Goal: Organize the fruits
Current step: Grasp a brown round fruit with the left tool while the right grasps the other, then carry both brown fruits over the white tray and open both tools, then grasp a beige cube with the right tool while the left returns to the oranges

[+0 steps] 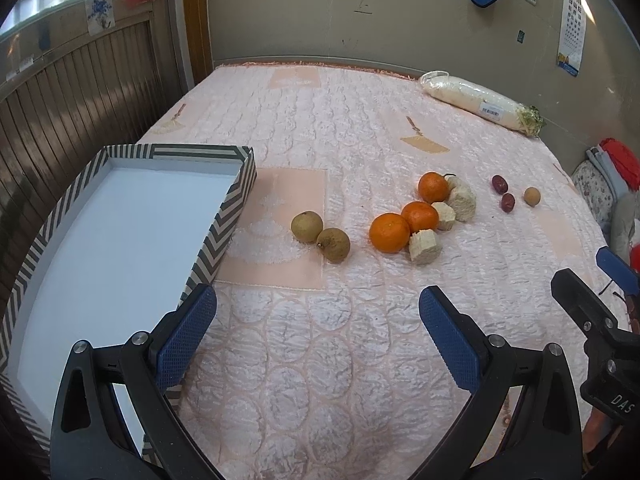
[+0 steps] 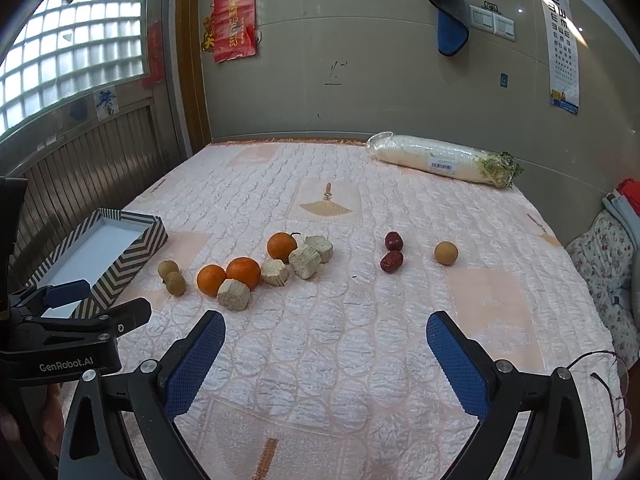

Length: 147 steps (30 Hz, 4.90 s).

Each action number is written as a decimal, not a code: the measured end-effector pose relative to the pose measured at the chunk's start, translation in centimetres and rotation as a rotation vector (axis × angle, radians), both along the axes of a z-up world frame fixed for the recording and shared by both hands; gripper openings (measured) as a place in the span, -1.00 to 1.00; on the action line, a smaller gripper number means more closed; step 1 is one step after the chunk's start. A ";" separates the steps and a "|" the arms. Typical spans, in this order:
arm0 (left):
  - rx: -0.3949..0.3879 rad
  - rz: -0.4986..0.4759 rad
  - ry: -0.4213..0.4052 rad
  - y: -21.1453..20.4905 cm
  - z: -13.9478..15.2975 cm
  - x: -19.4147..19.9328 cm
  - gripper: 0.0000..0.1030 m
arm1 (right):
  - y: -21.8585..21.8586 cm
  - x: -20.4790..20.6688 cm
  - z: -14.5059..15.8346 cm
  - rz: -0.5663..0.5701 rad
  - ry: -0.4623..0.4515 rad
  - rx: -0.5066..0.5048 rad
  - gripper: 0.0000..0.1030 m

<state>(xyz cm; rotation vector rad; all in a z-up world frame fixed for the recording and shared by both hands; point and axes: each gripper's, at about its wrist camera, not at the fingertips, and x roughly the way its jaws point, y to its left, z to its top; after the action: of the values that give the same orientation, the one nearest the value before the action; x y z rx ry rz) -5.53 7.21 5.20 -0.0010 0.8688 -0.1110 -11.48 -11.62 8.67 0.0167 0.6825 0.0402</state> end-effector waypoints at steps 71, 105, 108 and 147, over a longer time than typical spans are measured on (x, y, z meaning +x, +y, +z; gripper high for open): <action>0.016 0.112 0.060 8.1 1.4 3.0 -0.53 | 14.6 11.7 -2.6 0.474 0.176 0.038 -0.54; -0.007 0.349 0.234 18.9 -2.9 8.7 -0.50 | 27.6 13.9 -4.6 0.695 0.241 -0.089 -0.53; -0.044 0.353 0.239 19.3 -2.8 8.3 -0.08 | 27.6 13.8 -4.5 0.710 0.240 -0.069 -0.36; 0.009 -0.016 0.102 0.8 0.2 1.6 0.25 | 4.7 6.7 -4.3 0.225 0.180 0.106 -0.13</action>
<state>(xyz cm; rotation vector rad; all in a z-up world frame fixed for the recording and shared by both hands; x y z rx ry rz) -3.90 8.05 5.37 0.0093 0.9709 -0.1227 -4.83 -6.96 4.33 0.0458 0.8596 0.2943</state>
